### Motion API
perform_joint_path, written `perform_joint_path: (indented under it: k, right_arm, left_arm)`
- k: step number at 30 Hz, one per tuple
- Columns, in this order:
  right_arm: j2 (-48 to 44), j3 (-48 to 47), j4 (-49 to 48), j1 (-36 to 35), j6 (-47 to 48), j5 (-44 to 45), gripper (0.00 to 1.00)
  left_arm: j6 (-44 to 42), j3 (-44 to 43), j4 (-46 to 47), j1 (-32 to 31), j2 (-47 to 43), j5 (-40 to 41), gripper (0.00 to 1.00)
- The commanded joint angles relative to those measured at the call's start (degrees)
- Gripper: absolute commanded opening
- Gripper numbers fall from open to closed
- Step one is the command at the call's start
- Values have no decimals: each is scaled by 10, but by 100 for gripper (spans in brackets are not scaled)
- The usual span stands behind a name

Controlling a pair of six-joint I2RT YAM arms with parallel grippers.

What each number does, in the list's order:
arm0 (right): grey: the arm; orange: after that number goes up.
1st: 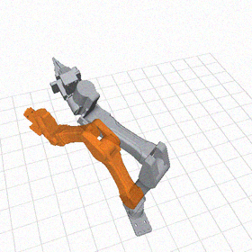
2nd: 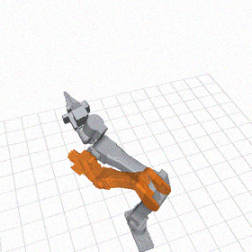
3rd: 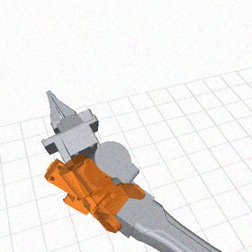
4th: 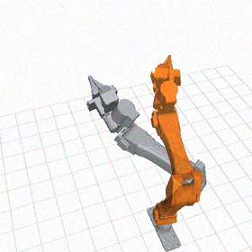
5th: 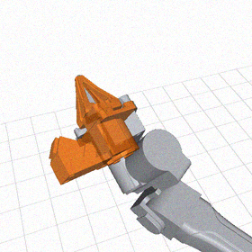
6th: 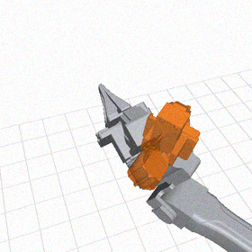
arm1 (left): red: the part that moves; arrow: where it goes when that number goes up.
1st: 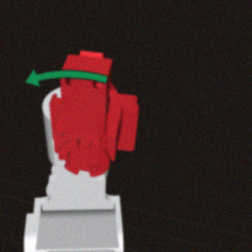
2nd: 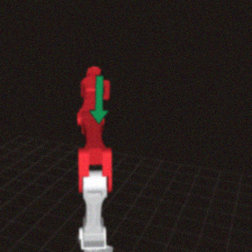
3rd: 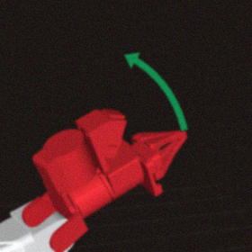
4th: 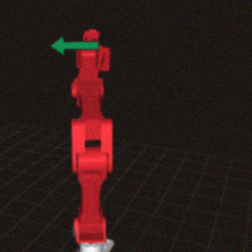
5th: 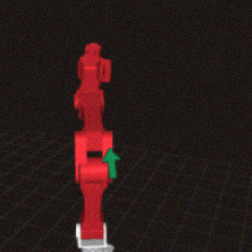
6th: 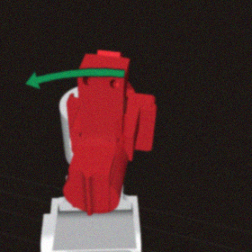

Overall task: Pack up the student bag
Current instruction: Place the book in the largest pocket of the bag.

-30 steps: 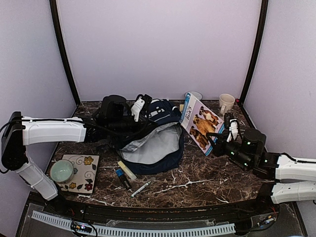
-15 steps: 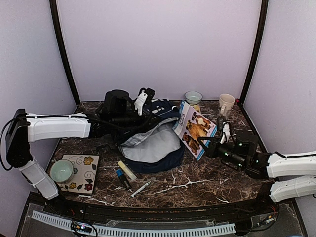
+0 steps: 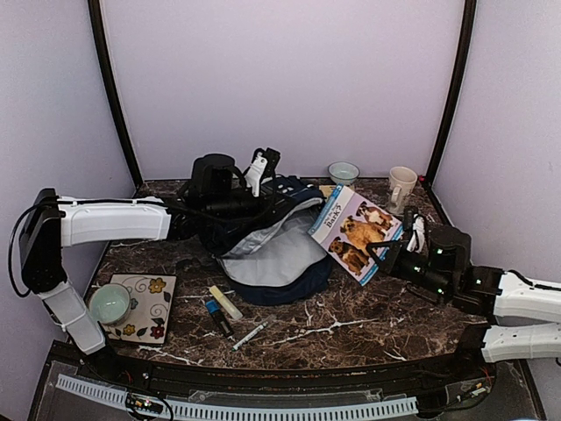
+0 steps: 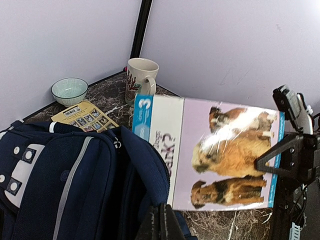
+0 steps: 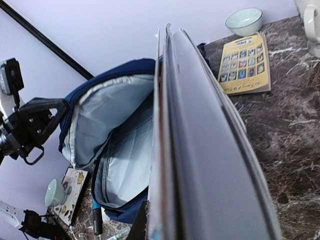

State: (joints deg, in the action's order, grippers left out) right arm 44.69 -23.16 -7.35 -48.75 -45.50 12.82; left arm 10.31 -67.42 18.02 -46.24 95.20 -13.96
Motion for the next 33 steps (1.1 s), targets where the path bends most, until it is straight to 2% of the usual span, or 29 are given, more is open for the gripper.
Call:
perform_joint_path:
  k: [1,10,15,20,26,33]
  right_arm:
    - [52,-14,-65,-3,-49,-62,0]
    - [150,-5,-219,-9,-98,-172,0]
    - [210,-19,-270,-13,-107,-203,0]
    - [267,-51,-298,-14,-108,-199,0]
    - [340,-111,-311,-14,-108,-175,0]
    - [436,-184,-319,-11,-119,-141,0]
  left_arm:
    - [-1,-70,39,2,-5,-35,0]
    - [-39,-154,-89,2,-2,-33,0]
    - [-53,-162,-110,3,-12,-28,0]
    - [-72,-180,-149,4,-18,-18,0]
    - [-94,-189,-179,4,-22,-45,0]
    - [-86,-165,-163,4,-42,-56,0]
